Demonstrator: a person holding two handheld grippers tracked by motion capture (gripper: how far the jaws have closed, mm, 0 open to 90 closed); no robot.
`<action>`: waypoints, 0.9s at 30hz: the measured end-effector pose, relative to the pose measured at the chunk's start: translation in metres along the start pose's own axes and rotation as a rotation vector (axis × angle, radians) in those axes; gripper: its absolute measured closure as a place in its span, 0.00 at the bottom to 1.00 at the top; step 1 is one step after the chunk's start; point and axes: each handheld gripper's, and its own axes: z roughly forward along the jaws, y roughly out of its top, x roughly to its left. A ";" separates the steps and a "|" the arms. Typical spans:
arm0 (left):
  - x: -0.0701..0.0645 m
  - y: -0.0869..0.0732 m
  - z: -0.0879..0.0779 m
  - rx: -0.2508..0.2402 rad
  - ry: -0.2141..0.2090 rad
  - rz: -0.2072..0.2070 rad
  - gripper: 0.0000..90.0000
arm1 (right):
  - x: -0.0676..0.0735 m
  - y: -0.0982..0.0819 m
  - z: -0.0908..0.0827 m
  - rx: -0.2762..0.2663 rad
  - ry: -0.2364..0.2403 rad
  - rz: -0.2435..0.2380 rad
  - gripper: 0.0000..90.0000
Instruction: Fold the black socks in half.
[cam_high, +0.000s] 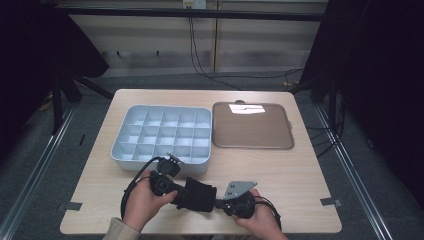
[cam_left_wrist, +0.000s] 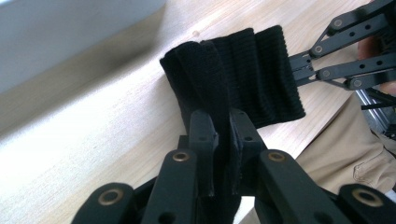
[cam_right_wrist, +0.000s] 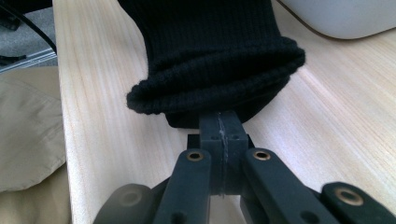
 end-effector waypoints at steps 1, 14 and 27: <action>0.000 0.000 0.000 -0.001 -0.004 0.005 0.91 | 0.000 0.000 0.000 0.000 0.000 -0.001 1.00; -0.007 0.007 0.003 0.004 -0.007 0.023 0.91 | 0.001 0.001 0.002 -0.002 0.007 0.000 1.00; -0.011 0.013 0.010 0.012 -0.020 0.029 0.91 | 0.001 0.002 0.003 -0.003 0.008 -0.005 1.00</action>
